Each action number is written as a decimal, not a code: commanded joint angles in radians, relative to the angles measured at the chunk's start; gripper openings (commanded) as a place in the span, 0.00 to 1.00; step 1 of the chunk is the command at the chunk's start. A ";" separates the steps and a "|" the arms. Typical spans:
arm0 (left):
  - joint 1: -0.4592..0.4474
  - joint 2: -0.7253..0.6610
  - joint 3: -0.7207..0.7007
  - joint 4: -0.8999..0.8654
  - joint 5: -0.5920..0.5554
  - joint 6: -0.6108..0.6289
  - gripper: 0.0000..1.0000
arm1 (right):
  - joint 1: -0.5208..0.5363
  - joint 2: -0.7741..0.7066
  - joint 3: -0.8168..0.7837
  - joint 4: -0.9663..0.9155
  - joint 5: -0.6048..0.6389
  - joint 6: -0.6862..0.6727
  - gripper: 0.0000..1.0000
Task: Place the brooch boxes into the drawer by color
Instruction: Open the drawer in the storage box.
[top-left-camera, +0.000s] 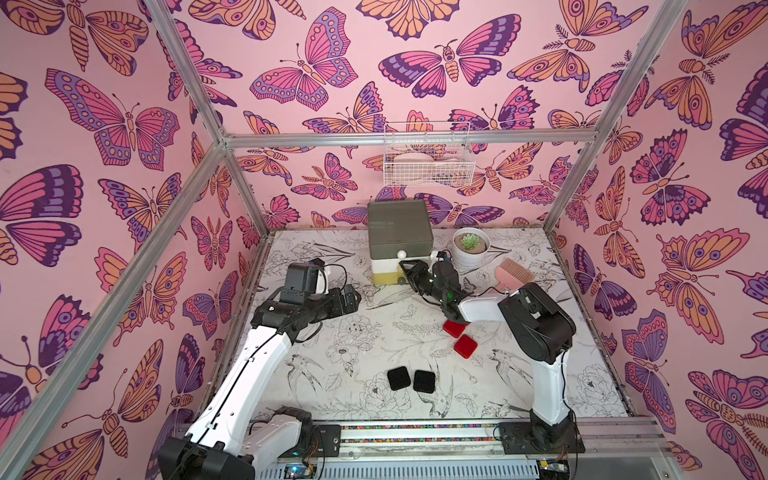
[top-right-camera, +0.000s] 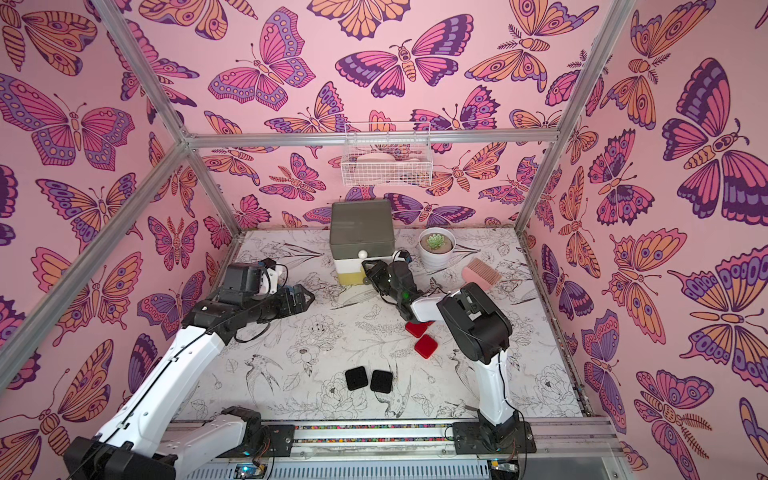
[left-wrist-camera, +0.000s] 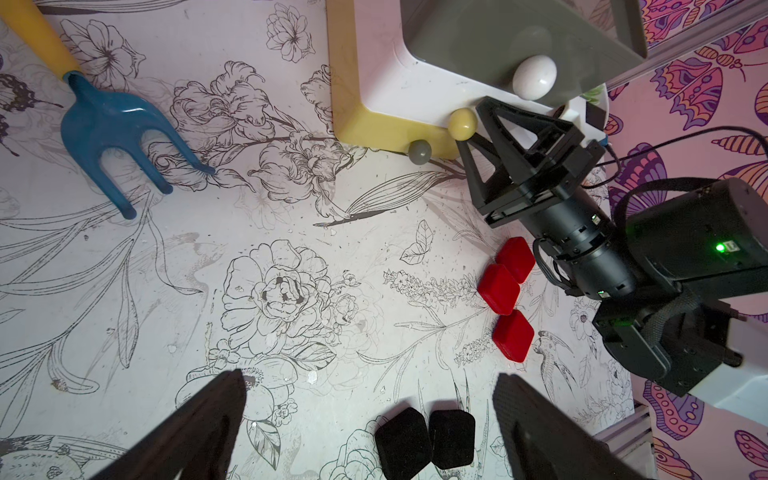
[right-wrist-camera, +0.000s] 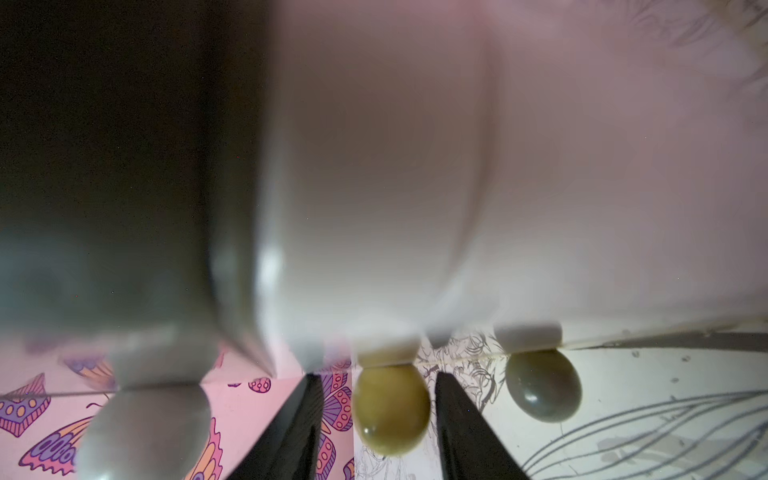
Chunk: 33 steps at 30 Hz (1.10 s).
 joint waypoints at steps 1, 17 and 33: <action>0.005 0.007 0.019 -0.016 0.014 0.022 1.00 | -0.002 0.032 0.042 0.006 -0.002 0.010 0.48; 0.005 -0.007 0.008 -0.017 0.014 0.018 1.00 | 0.008 0.062 0.084 -0.004 -0.010 0.014 0.45; 0.006 -0.024 0.003 -0.020 0.013 0.015 1.00 | 0.023 0.067 0.065 0.047 0.002 0.050 0.20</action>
